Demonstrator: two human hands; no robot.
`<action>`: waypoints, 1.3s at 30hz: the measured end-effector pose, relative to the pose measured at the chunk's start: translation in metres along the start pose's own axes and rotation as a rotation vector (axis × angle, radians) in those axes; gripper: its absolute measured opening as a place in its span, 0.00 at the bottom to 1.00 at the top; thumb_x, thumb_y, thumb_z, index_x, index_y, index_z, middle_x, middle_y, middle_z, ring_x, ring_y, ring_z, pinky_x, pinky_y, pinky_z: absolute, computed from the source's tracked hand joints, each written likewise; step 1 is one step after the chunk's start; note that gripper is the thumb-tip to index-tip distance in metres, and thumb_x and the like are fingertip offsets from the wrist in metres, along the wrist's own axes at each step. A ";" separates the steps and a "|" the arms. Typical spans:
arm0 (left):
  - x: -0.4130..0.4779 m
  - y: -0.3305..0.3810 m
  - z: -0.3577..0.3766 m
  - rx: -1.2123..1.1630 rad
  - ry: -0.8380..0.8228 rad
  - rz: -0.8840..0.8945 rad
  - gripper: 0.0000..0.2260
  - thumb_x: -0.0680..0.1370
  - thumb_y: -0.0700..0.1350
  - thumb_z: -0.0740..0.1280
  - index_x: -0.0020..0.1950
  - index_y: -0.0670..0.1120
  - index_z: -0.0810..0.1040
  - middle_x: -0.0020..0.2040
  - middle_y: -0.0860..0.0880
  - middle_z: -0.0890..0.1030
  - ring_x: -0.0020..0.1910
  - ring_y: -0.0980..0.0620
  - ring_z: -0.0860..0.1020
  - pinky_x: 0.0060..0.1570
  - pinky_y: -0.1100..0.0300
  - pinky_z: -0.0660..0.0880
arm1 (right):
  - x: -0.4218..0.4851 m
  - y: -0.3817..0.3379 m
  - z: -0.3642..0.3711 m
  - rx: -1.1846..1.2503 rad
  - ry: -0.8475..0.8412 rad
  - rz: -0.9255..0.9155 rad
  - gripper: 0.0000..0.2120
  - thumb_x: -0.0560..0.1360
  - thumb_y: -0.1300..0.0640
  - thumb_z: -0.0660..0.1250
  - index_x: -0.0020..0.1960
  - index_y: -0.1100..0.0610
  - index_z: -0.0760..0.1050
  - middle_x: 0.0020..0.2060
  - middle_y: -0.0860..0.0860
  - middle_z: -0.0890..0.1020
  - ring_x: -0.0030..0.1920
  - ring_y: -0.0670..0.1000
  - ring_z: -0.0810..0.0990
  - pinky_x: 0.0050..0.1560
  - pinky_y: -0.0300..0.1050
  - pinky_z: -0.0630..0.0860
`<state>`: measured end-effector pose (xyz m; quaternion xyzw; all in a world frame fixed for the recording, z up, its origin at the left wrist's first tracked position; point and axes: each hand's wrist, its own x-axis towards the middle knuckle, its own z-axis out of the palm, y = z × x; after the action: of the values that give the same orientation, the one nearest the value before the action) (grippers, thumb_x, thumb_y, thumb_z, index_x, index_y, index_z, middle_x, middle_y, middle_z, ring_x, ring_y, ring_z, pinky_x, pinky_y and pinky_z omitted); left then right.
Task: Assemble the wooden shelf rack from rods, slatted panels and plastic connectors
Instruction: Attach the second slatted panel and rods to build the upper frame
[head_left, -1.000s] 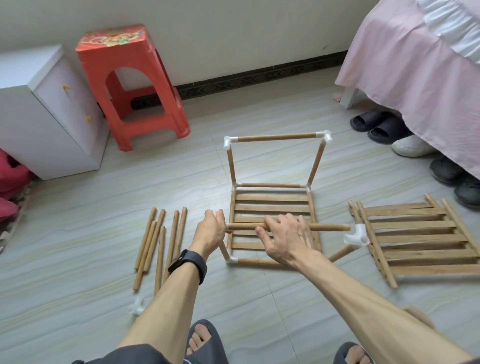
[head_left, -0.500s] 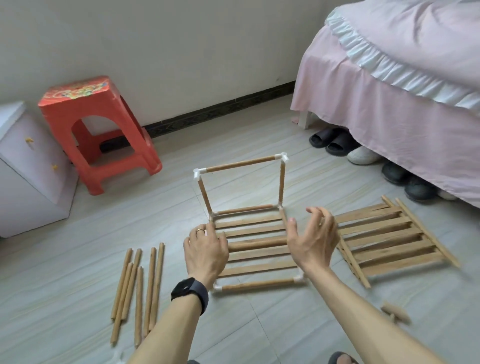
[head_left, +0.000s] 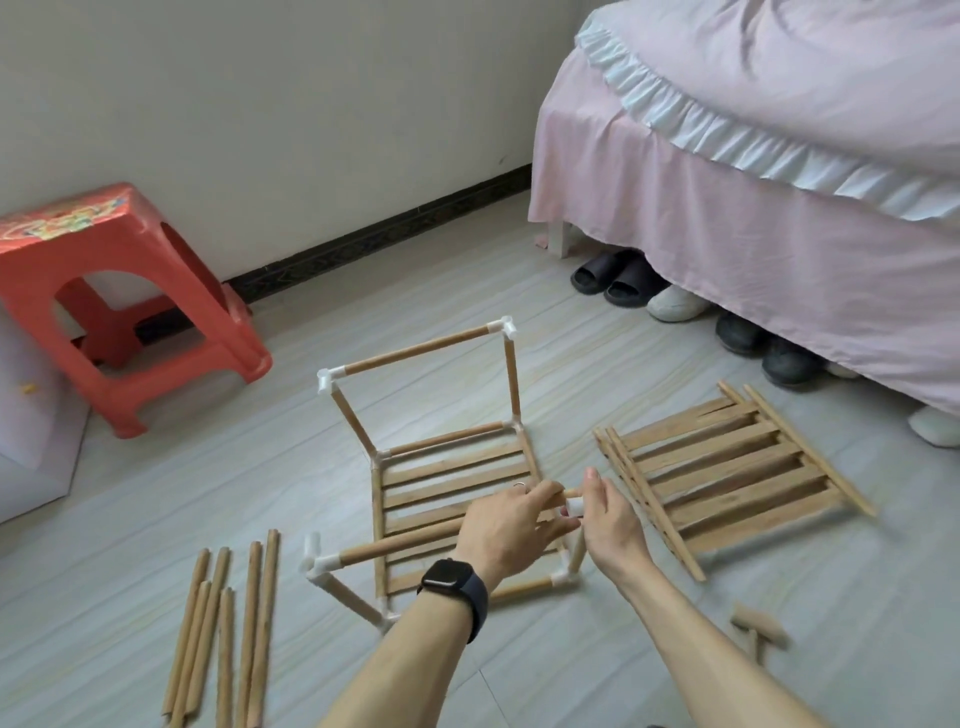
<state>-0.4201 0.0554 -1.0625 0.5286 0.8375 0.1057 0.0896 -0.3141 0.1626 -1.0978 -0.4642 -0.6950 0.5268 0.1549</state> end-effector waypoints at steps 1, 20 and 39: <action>-0.001 -0.004 0.000 0.011 0.044 0.014 0.21 0.79 0.71 0.54 0.59 0.58 0.72 0.48 0.54 0.82 0.42 0.51 0.80 0.33 0.57 0.72 | 0.000 0.000 0.000 0.006 -0.002 -0.010 0.23 0.84 0.39 0.48 0.53 0.51 0.76 0.45 0.46 0.82 0.51 0.49 0.77 0.54 0.44 0.68; -0.016 -0.017 -0.007 0.112 0.027 -0.063 0.15 0.83 0.61 0.56 0.48 0.51 0.69 0.40 0.55 0.76 0.36 0.51 0.76 0.35 0.54 0.75 | -0.001 -0.001 -0.002 0.084 -0.056 0.025 0.33 0.84 0.37 0.45 0.64 0.60 0.76 0.53 0.51 0.84 0.61 0.53 0.78 0.60 0.47 0.70; -0.038 -0.033 -0.006 0.266 -0.003 -0.008 0.18 0.83 0.63 0.49 0.48 0.49 0.62 0.39 0.53 0.73 0.34 0.47 0.75 0.29 0.53 0.69 | -0.002 0.005 -0.003 0.060 -0.029 0.013 0.33 0.83 0.36 0.46 0.61 0.61 0.76 0.54 0.56 0.80 0.58 0.56 0.77 0.55 0.46 0.68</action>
<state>-0.4343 0.0066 -1.0645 0.5326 0.8461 -0.0074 0.0203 -0.3088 0.1631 -1.1007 -0.4561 -0.6779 0.5553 0.1553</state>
